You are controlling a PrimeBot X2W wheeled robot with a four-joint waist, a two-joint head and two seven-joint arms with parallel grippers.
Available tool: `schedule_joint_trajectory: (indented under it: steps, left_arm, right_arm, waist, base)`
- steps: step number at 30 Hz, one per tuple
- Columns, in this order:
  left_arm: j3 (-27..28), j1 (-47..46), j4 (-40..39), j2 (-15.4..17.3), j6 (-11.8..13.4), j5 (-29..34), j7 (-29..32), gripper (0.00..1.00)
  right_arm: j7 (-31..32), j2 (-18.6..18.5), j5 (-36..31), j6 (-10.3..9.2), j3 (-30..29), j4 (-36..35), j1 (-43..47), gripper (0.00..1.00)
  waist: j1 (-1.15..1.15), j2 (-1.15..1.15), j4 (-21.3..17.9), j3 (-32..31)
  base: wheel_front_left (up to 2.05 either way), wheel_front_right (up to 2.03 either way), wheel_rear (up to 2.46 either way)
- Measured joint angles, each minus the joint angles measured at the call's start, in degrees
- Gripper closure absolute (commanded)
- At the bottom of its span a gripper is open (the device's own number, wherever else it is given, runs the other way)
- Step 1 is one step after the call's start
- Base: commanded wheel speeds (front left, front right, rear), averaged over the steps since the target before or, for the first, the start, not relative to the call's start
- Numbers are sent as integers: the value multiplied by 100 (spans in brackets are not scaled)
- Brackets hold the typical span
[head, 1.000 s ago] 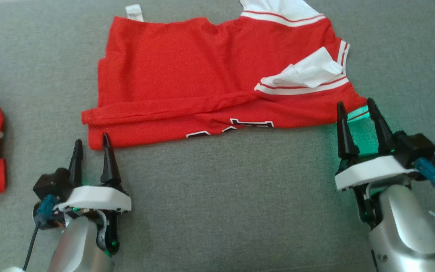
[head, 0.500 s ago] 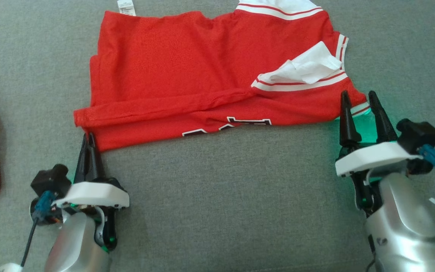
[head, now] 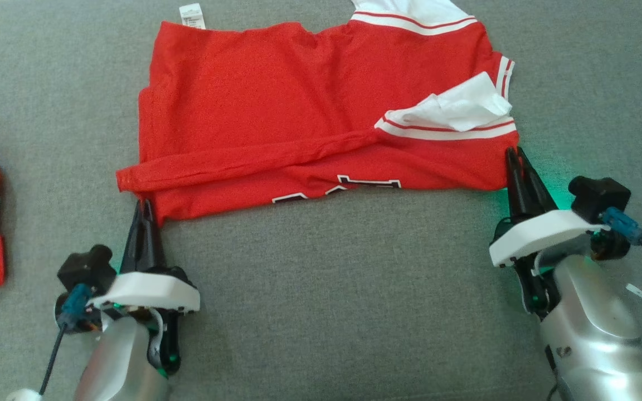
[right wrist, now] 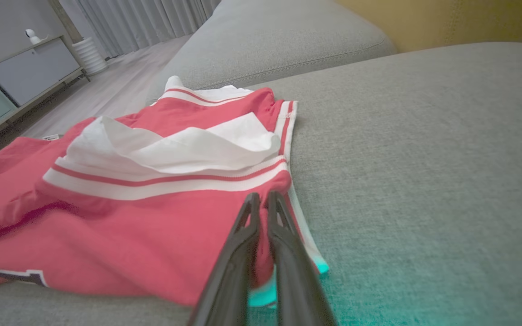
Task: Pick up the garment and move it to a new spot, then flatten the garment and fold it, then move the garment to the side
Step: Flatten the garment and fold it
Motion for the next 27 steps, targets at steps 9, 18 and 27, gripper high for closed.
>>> schedule_joint_trajectory:
  steps: [9,18,27]
  left_arm:
    - [-20,416,-126,-32,12,-82,40,100]
    - [-21,1256,-254,-43,20,-82,42,100]
    - [-179,1572,-342,-34,94,-142,43,0]
  right_arm:
    - [0,-114,112,0,-276,-470,417,100]
    - [0,-163,96,0,-727,-984,1922,100]
    - [0,-114,86,0,-775,-1025,2193,0]
  waist:
    - [0,0,4,-314]
    - [-2,0,119,-956]
    - [-1,0,180,-1093]
  base:
    - [0,0,0]
    - [0,0,0]
    - [0,0,0]
